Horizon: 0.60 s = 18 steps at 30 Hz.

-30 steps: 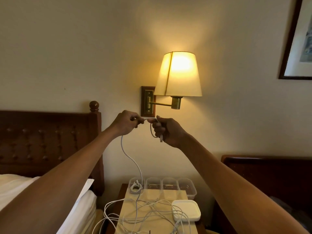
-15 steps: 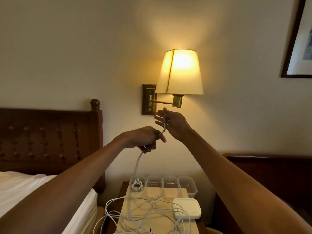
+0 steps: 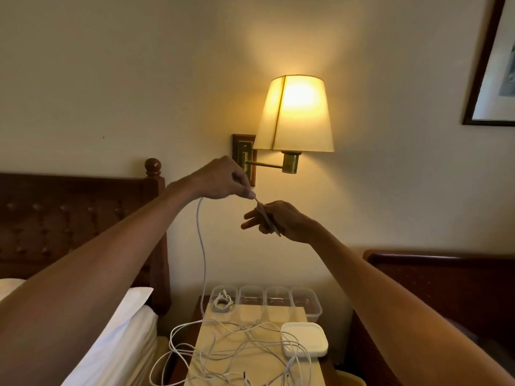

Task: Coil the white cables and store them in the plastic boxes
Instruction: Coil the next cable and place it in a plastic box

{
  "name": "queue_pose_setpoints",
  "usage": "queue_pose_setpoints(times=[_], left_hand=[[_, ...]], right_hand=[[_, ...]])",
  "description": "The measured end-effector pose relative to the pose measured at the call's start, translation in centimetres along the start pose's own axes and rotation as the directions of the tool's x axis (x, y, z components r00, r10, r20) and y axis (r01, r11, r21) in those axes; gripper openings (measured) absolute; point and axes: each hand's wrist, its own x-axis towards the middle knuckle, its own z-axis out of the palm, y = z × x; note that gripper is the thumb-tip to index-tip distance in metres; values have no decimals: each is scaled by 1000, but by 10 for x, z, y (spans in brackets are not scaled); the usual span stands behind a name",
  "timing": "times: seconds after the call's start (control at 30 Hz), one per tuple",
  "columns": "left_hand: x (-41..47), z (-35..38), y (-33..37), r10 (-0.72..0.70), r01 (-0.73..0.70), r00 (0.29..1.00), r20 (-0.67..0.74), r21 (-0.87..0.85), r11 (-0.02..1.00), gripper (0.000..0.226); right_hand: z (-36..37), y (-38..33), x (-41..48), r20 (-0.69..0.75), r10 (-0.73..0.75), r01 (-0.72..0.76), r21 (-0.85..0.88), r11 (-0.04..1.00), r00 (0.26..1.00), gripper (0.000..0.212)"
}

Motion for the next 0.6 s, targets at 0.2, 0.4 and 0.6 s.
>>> queue_pose_setpoints(times=[0.2,0.4,0.6], left_hand=[[2,8,-34,-52,32,979,-195,-106,994,15],[-5,34,-44,-186,146,968,-166,-229,962,22],[-4,63,-25,-255,261,965,60,-310,914,25]], right_hand=[[2,-14,-9,100,-18,-12,299,954,995,50],[-6,-29,-10,105,-112,30,583,812,988,36],[-6,-37,-2,-134,-154,204,620,758,979,45]])
